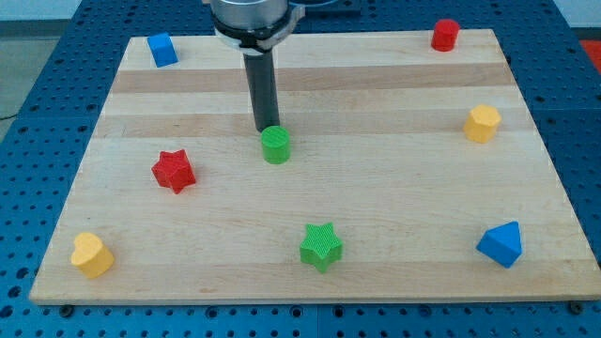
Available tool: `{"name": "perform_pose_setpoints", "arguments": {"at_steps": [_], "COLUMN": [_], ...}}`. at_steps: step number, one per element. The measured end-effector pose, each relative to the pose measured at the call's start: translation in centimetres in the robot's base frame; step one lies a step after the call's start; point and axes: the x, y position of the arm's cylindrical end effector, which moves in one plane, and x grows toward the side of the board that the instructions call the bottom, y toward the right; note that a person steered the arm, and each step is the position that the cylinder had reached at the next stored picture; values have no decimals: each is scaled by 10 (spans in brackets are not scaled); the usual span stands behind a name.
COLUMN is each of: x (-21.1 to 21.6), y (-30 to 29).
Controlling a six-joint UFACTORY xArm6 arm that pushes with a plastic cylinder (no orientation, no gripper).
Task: Push the green circle diagonally towards the green star
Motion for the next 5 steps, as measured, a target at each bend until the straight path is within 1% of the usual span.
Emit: {"name": "perform_pose_setpoints", "arguments": {"at_steps": [1, 5], "x": [20, 94], "y": [9, 9]}}
